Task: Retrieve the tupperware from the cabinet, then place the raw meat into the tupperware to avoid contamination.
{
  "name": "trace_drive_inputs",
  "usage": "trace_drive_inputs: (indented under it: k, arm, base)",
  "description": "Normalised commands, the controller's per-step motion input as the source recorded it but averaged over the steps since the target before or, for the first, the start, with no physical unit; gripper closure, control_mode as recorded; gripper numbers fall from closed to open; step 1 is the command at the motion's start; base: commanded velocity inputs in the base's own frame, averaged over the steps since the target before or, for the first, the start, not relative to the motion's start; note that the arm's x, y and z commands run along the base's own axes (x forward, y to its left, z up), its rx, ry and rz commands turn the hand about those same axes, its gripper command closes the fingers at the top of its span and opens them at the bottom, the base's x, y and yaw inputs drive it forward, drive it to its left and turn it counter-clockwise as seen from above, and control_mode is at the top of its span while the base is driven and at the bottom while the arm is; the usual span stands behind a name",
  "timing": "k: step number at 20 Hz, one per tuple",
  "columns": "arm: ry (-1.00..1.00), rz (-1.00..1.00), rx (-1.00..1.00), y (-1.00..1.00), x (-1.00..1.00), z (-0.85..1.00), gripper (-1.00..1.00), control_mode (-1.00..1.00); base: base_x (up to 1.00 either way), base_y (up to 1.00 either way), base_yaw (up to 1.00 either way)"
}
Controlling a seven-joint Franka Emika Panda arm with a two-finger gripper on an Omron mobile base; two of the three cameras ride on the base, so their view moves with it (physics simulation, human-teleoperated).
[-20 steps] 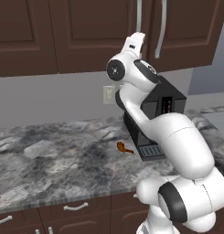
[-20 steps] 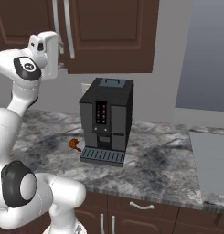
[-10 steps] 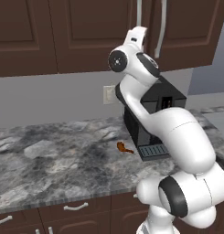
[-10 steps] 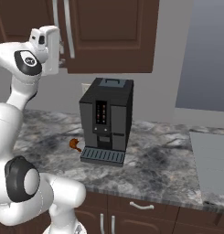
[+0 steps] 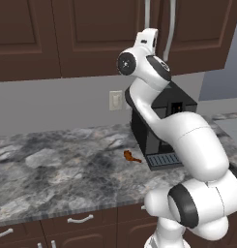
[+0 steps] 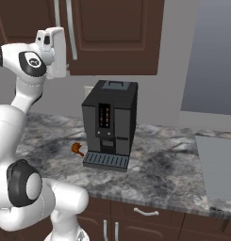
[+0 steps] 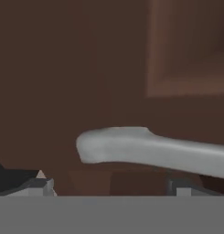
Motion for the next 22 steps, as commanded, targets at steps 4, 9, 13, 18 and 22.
trace_drive_inputs:
  k: [4, 9, 13, 18, 22]
  arm:
    - [0.06, -0.11, -0.01, -0.72, -0.38, -0.05, -1.00, -1.00]
    - [0.00, -0.11, 0.00, -0.63, -0.60, 0.00, -1.00, -1.00]
    - [0.00, -0.11, 0.00, -0.59, -0.67, 0.00, -1.00, -1.00]
    - [0.00, -0.11, 0.00, -0.60, -0.64, 0.00, -1.00, -1.00]
    - [0.00, -0.11, 0.00, -0.62, -0.59, 0.00, -1.00, -1.00]
  base:
    - [0.00, 0.00, 0.00]
    - [0.00, 0.00, 0.00]
    - [0.00, 0.00, 0.00]
    - [0.00, 0.00, 0.00]
    - [0.00, 0.00, 0.00]
